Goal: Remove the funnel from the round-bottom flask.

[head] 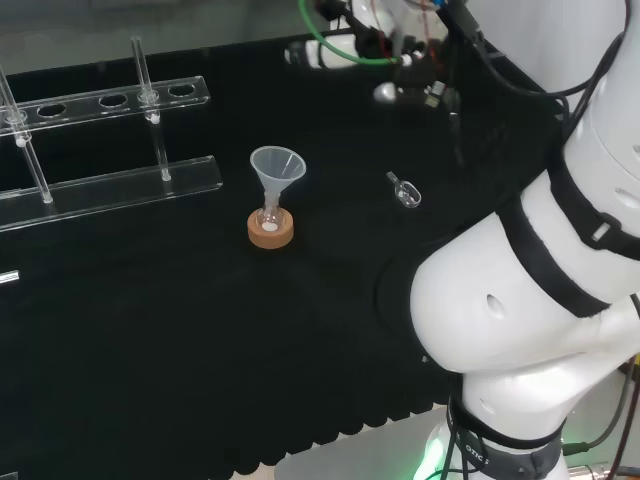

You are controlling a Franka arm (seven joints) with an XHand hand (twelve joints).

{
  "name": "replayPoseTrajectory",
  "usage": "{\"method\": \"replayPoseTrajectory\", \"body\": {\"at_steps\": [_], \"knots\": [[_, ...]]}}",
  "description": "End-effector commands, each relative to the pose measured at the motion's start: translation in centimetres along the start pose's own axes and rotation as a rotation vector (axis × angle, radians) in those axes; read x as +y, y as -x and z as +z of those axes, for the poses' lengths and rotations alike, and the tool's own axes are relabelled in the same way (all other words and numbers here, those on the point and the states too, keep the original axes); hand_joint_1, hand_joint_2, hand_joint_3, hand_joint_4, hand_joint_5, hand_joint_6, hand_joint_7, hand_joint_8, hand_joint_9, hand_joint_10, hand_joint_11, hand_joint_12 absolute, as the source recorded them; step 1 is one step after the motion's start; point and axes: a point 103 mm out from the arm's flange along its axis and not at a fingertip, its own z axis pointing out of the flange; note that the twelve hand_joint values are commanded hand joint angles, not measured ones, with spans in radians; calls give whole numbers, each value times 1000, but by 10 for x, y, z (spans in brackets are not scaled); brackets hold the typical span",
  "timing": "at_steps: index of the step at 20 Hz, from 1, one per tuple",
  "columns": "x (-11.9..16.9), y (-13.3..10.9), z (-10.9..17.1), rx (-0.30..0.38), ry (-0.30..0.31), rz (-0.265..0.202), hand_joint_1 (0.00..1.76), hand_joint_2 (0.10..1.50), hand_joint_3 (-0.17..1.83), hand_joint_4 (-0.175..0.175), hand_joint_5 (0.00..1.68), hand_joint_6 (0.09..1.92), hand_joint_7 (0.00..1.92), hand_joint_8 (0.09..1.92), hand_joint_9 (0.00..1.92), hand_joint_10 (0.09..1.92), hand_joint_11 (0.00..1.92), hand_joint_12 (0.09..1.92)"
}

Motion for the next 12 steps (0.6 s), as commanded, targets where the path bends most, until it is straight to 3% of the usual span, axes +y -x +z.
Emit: {"method": "replayPoseTrajectory", "body": {"at_steps": [1,4,9,12], "knots": [[8,-54,15,20,-69,-44,312,713,70,-115,105,87,6,87,187,87,0,1562],[8,-56,17,2,-66,-41,312,715,69,-116,107,87,7,87,188,87,0,1564],[-1,-70,37,-174,-65,5,311,716,66,-109,93,87,1,87,166,87,0,1564],[0,-74,57,-221,-107,45,301,714,58,-84,31,87,0,87,112,87,0,1538]]}}
